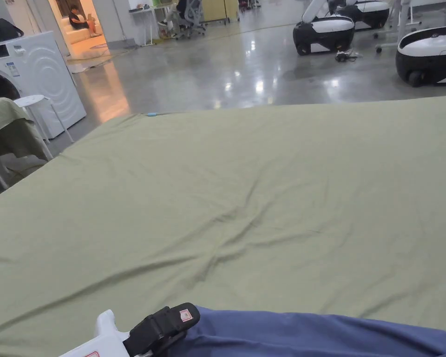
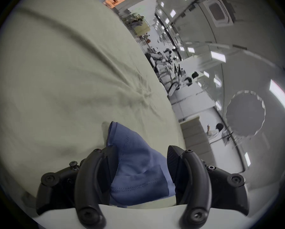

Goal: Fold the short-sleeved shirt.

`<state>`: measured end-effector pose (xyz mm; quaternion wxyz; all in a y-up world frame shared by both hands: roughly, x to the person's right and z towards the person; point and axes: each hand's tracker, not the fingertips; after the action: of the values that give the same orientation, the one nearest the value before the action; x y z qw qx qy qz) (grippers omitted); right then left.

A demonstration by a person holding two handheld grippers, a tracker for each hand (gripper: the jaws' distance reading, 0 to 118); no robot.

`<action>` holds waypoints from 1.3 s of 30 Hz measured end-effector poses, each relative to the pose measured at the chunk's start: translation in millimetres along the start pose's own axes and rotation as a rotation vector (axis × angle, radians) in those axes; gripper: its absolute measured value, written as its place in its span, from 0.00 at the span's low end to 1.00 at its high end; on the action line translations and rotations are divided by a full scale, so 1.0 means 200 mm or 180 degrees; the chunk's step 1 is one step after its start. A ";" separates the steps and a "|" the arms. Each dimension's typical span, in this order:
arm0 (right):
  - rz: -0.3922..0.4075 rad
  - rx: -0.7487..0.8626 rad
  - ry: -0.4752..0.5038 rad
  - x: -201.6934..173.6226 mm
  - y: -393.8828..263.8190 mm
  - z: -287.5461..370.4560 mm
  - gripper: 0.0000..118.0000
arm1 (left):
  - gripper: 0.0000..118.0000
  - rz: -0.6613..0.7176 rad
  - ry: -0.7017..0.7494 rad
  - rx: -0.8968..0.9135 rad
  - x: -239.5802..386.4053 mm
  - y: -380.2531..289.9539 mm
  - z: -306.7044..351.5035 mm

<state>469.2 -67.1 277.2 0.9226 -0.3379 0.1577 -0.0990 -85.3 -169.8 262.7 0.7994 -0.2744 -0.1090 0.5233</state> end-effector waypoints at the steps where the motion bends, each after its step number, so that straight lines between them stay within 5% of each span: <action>1: -0.0071 0.0002 0.0020 0.01 0.00 0.00 0.00 | 0.47 0.0153 -0.0068 -0.0038 -0.01 -0.02 -0.01; 3: -0.0236 0.0028 0.0089 0.03 0.00 0.01 0.00 | 0.34 0.0346 -0.0182 -0.0040 -0.04 -0.02 -0.03; 4: -0.0302 0.0040 0.0123 0.03 0.00 0.02 0.00 | 0.10 0.0380 -0.0205 -0.0035 -0.06 -0.03 -0.04; 8: -0.0350 0.0051 0.0090 0.04 0.00 0.03 0.00 | 0.08 0.0272 0.0059 -0.0078 -0.05 -0.07 -0.10; 16: -0.0308 0.0039 -0.0024 0.06 0.00 0.08 0.00 | 0.05 0.0248 -0.0367 0.0589 0.06 0.09 0.09; 19: -0.0333 0.0072 -0.0023 0.08 0.00 0.09 0.00 | 0.05 -0.0176 -0.0324 0.0735 0.18 0.24 0.21; 26: -0.0409 0.0114 0.0017 0.09 -0.01 0.08 0.00 | 0.05 -0.0630 -0.0220 0.0214 0.43 0.14 0.08; 29: -0.0272 0.0102 -0.0065 0.09 -0.02 0.12 0.00 | 0.10 -0.0680 0.0034 0.0198 0.33 0.07 0.05; 32: -0.0172 0.0060 -0.0157 0.11 -0.04 0.15 0.00 | 0.52 -0.0383 0.0278 0.0155 0.18 0.07 0.06; 36: -0.0277 0.0048 -0.0216 0.16 -0.05 0.15 0.00 | 0.52 -0.0140 0.0425 -0.0044 0.04 0.08 0.08; 39: -0.0443 0.0067 -0.0127 0.18 -0.05 0.13 0.00 | 0.52 0.0378 -0.0087 -0.0151 -0.04 0.04 0.00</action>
<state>510.4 -69.5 295.3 0.9200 -0.3402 0.1143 -0.1578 -95.1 -175.4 258.4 0.7587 -0.2920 -0.1158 0.5707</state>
